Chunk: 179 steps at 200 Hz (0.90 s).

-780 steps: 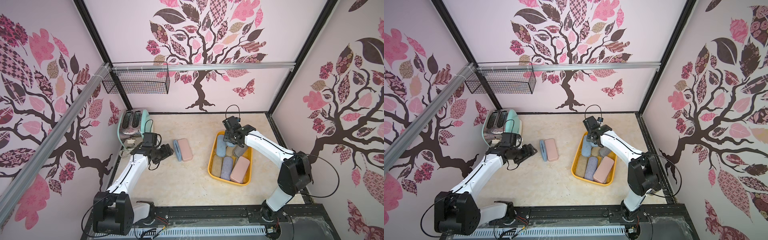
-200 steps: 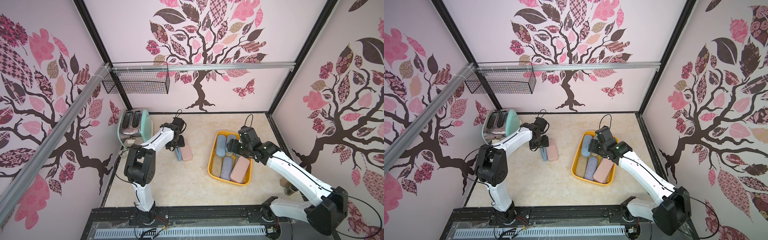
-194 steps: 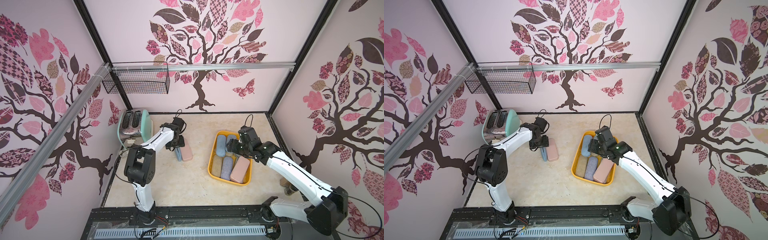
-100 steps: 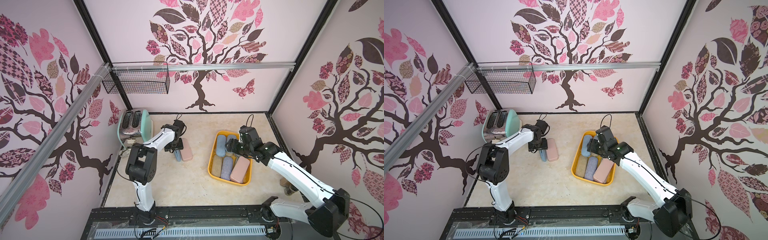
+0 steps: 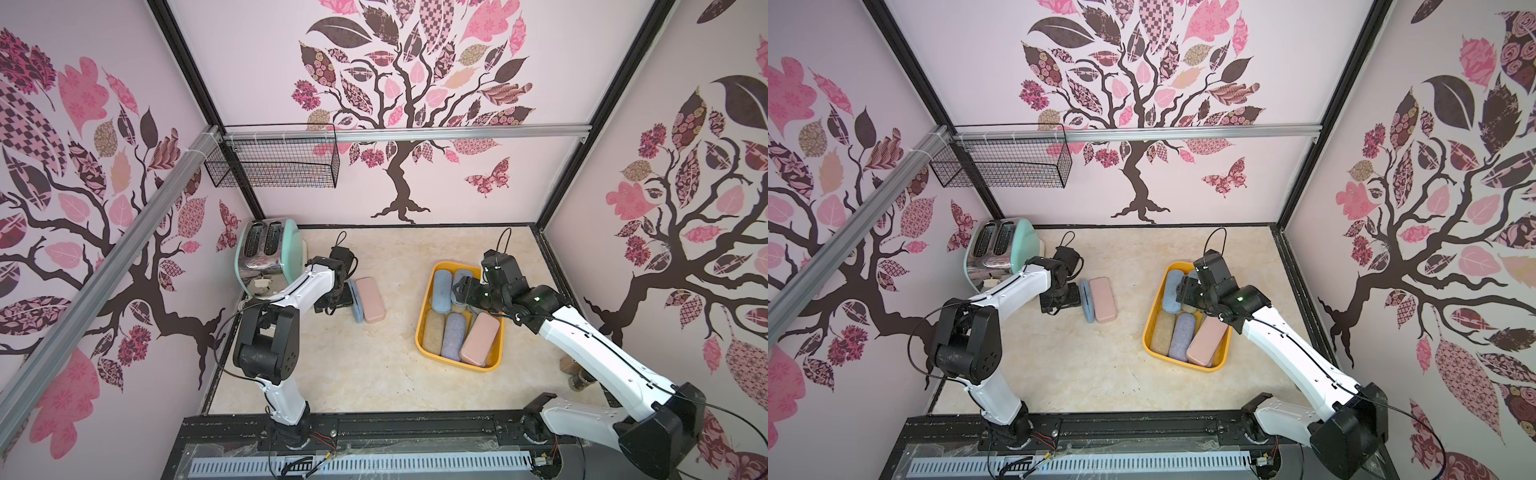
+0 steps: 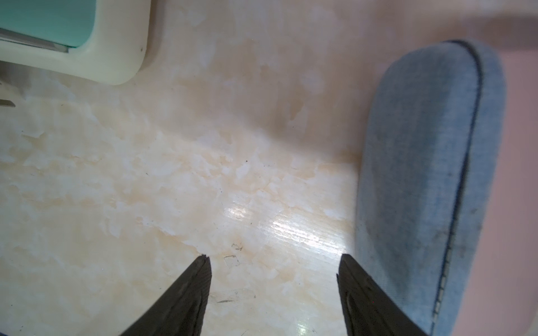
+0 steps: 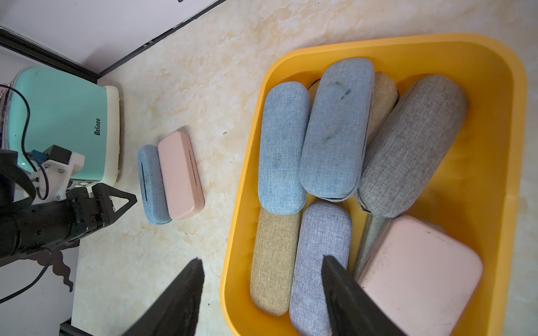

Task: Put the glasses cases into the storage boxes
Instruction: Adjust the glasses case at the center of the board.

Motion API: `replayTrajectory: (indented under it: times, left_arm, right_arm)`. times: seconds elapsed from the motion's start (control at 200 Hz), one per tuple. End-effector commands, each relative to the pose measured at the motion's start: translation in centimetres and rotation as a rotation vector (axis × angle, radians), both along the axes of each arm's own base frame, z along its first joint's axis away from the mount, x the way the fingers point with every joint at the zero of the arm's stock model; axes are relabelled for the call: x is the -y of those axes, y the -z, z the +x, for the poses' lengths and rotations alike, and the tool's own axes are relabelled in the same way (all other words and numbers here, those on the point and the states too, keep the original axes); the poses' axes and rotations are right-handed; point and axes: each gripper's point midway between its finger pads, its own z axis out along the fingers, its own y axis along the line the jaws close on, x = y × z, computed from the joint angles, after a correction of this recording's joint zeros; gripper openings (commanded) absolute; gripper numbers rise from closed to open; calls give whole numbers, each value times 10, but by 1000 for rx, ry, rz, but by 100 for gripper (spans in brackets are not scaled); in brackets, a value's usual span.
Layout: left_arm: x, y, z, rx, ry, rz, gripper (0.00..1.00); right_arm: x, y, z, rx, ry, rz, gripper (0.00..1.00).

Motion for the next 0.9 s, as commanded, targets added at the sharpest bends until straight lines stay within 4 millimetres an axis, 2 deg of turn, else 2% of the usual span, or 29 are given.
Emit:
replayTrajectory:
  times: [0.0, 0.05, 0.11, 0.25, 0.37, 0.45, 0.635, 0.795, 0.89]
  left_arm:
    - [30, -28, 21, 97, 67, -34, 79]
    - [39, -27, 28, 98, 92, -31, 81]
    - [42, -16, 36, 74, 98, -11, 83]
    - [32, 10, 44, 2, 82, 83, 83]
    - [25, 18, 45, -11, 49, 93, 82]
    - [19, 15, 44, -12, 31, 96, 80]
    - [8, -9, 33, 45, 2, 83, 80]
    - [-13, -5, 15, 30, -56, 48, 79]
    - [-12, -8, 15, 45, -51, 23, 79]
  right_arm:
    - [-1, -1, 0, 9, -6, -2, 67]
    - [-1, 2, -1, 3, -6, -1, 67]
    - [-2, 2, -1, 1, -6, 1, 67]
    - [0, 0, -3, 6, -6, 4, 67]
    - [1, 0, -5, 9, -6, 1, 67]
    - [2, -1, -5, 10, -4, 0, 67]
    - [2, 6, -6, 2, -6, -5, 67]
    - [3, 6, -6, 5, -5, -12, 67]
    - [4, 6, -6, 6, -3, -12, 67]
